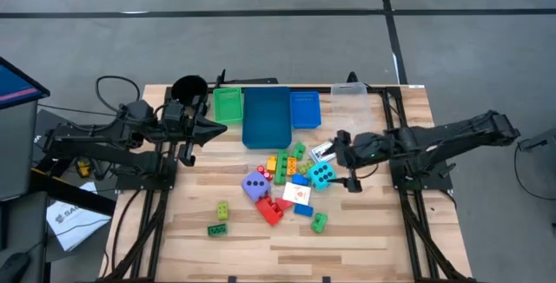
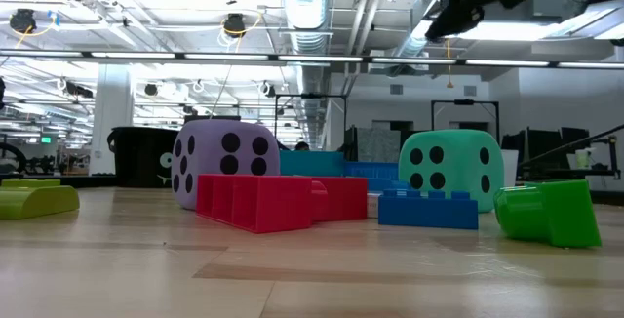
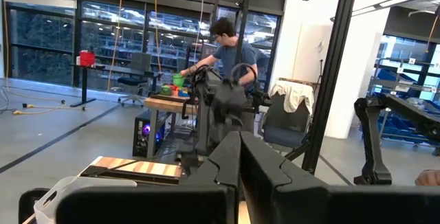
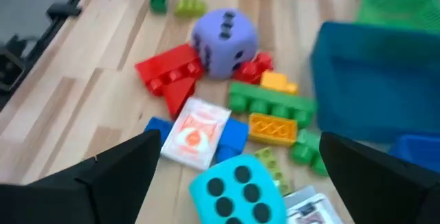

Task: Pick & Place Toys
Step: Put the large green game piece into the transparent bin

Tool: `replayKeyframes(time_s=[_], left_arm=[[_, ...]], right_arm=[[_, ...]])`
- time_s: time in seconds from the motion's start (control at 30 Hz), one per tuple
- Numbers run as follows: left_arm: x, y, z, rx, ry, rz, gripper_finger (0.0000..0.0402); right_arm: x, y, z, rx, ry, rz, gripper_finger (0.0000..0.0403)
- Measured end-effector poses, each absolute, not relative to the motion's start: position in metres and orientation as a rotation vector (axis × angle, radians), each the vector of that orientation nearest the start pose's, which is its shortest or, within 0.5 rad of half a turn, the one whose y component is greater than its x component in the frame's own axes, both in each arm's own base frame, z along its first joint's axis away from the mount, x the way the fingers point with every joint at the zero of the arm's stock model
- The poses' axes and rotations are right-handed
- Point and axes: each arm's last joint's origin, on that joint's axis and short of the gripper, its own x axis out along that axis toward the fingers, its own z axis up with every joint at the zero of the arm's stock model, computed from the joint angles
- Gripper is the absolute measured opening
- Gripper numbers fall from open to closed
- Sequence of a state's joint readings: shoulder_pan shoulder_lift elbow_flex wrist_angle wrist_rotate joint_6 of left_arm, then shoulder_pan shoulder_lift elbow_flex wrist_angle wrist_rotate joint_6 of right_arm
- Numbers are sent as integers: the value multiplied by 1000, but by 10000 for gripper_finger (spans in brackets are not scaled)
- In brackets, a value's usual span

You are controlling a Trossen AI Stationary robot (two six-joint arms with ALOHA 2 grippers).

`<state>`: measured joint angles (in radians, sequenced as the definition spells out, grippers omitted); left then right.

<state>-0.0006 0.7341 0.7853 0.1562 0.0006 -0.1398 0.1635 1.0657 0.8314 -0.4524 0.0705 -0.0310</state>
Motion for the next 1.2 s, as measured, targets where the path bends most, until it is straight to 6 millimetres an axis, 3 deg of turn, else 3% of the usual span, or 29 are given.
replayKeyframes(time_s=[0.2, 0.43, 1.2], left_arm=[[160, 0, 372, -139, -204, -16, 2], [160, 0, 373, -139, -204, -16, 2], [160, 0, 373, -139, -205, -15, 2]], right_arm=[[237, 37, 248, -126, 808, 104, 394], [247, 39, 227, -138, 914, 105, 394], [246, 44, 222, -114, 949, 104, 394]])
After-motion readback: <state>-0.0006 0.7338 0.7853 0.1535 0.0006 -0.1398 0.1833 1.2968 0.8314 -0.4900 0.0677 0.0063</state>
